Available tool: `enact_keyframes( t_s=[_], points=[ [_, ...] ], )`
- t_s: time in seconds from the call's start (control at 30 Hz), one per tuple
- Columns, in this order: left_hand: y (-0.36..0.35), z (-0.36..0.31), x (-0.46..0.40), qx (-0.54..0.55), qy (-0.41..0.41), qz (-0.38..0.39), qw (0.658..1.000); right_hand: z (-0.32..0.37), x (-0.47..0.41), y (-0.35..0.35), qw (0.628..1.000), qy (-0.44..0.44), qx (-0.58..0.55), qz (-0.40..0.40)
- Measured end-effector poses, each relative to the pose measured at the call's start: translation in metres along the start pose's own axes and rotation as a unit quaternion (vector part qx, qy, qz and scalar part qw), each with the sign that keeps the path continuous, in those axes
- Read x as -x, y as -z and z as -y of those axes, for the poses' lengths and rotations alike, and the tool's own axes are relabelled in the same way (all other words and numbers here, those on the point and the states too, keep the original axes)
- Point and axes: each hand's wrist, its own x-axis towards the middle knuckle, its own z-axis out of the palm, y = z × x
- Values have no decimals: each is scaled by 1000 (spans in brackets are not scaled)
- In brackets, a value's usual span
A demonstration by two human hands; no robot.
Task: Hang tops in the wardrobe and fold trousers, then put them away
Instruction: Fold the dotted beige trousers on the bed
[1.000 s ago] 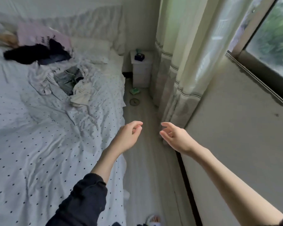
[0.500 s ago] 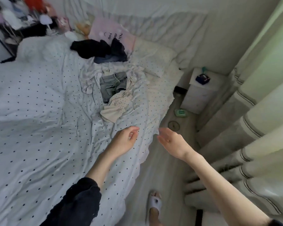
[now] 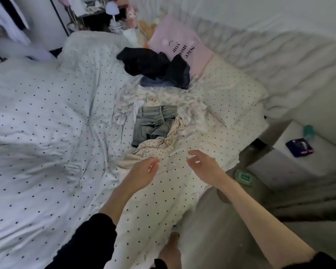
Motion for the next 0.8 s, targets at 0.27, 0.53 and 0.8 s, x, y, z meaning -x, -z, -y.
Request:
enact_keyframes(
  t_s=[0.27, 0.53, 0.8],
  points=[
    [-36, 34, -114, 14, 135, -24, 990, -26, -143, 14, 992, 10, 73, 99],
    [-76, 102, -148, 24, 244, -10, 970, -56, -236, -35, 972, 71, 141, 175],
    [-87, 173, -170, -89, 353, -210, 907, -68, -300, -90, 947, 123, 158, 251]
  ],
)
